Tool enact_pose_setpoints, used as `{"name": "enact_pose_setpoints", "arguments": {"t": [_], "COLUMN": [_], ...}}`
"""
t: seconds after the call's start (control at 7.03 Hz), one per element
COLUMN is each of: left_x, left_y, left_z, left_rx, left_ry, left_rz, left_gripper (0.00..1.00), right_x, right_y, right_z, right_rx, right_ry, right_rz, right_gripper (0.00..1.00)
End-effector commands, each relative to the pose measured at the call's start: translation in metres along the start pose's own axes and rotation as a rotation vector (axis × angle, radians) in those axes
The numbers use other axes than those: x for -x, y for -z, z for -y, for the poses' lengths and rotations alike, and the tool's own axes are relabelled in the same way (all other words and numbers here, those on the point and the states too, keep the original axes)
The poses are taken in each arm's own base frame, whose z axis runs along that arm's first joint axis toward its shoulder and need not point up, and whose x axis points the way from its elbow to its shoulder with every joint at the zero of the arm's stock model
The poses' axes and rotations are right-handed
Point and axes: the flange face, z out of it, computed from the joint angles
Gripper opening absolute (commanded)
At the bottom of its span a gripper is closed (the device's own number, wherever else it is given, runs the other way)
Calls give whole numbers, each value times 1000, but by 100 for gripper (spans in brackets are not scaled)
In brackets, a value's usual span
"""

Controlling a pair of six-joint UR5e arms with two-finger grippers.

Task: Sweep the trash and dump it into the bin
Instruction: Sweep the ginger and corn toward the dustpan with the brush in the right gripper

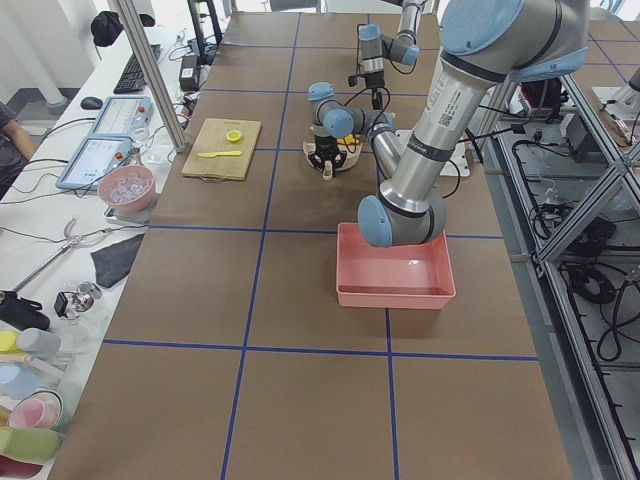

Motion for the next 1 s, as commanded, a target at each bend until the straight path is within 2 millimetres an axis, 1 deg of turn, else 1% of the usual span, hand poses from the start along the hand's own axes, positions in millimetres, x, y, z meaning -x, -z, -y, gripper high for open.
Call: {"name": "enact_pose_setpoints", "arguments": {"t": [0.0, 0.14, 0.28, 0.43, 0.57, 0.71, 0.85], "left_x": [1, 1, 3, 5, 7, 9, 10], "left_y": [-2, -3, -3, -1, 0, 1, 1], "left_z": [-2, -2, -4, -5, -8, -10, -10], "left_rx": [9, 12, 18, 18, 19, 20, 22], "left_ry": [2, 4, 9, 12, 17, 21, 23], "left_rz": [-2, -4, -5, -2, 0, 2, 2], "left_gripper": [0, 0, 0, 0, 0, 0, 0], "right_x": [-13, -30, -42, -48, -52, -46, -48], "right_y": [26, 31, 40, 40, 33, 19, 10], "right_z": [21, 19, 15, 8, -4, -19, -25], "right_rx": [4, 1, 0, 20, 52, 79, 95], "right_ry": [-33, -46, -78, -129, -139, -135, -151], "right_rz": [-8, -20, -7, 29, 40, 35, 24], "right_gripper": [0, 0, 0, 0, 0, 0, 0]}}
